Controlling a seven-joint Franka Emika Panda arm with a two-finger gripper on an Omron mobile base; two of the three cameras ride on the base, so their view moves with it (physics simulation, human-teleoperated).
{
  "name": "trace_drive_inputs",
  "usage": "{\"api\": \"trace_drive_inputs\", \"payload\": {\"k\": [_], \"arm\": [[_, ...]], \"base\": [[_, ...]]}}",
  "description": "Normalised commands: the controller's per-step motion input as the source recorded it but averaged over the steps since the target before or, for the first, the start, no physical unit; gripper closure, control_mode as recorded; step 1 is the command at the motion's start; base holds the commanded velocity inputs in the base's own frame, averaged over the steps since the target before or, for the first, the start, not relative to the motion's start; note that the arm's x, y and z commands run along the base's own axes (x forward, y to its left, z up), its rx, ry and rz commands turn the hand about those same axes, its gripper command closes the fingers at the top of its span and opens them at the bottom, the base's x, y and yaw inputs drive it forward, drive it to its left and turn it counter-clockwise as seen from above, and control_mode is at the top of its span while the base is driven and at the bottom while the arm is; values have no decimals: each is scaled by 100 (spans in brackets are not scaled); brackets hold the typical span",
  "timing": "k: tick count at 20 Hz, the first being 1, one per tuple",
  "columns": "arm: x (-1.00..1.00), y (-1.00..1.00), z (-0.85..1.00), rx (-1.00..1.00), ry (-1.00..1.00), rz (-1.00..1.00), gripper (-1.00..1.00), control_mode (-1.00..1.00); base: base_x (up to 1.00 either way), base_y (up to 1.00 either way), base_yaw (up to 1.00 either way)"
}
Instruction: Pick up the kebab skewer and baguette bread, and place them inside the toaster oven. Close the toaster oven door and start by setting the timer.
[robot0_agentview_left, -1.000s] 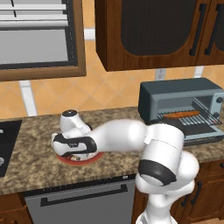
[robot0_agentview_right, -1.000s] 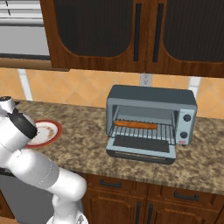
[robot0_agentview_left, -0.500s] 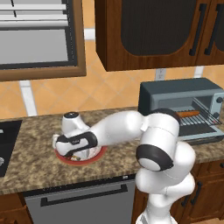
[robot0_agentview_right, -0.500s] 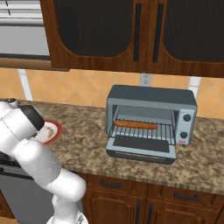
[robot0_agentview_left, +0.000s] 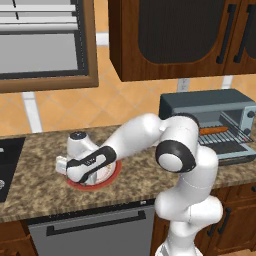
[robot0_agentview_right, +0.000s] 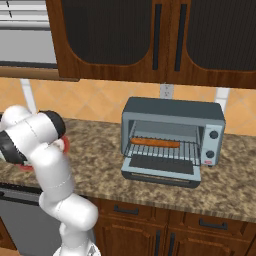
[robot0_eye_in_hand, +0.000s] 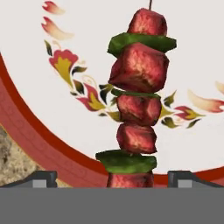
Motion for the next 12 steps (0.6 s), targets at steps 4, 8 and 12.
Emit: {"api": "trace_drive_inputs", "payload": {"k": [4, 8, 12], "arm": [[6, 0, 0, 0, 0, 0, -100, -100], [2, -3, 0, -1, 0, 0, 100, -100], [-2, -27, -9, -2, 0, 0, 100, -100]], "base": [[0, 0, 0], [0, 0, 0], [0, 0, 0]]}}
